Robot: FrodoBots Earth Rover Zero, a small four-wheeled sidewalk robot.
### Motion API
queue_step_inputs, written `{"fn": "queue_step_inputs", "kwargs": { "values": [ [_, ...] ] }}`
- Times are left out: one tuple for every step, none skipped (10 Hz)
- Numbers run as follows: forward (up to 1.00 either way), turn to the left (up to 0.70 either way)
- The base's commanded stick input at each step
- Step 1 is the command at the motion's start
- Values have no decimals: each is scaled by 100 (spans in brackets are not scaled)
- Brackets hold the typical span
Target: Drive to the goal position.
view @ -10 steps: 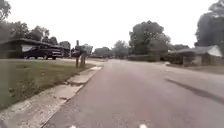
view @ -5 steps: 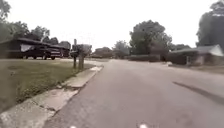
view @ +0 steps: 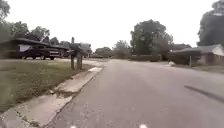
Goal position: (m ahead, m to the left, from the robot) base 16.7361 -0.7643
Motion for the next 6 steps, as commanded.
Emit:
{"fn": "queue_step_inputs", "kwargs": {
  "values": [
    [70, 0],
    [70, 0],
    [70, 0],
    [70, 0],
    [70, 0],
    [70, 0]
  ]
}}
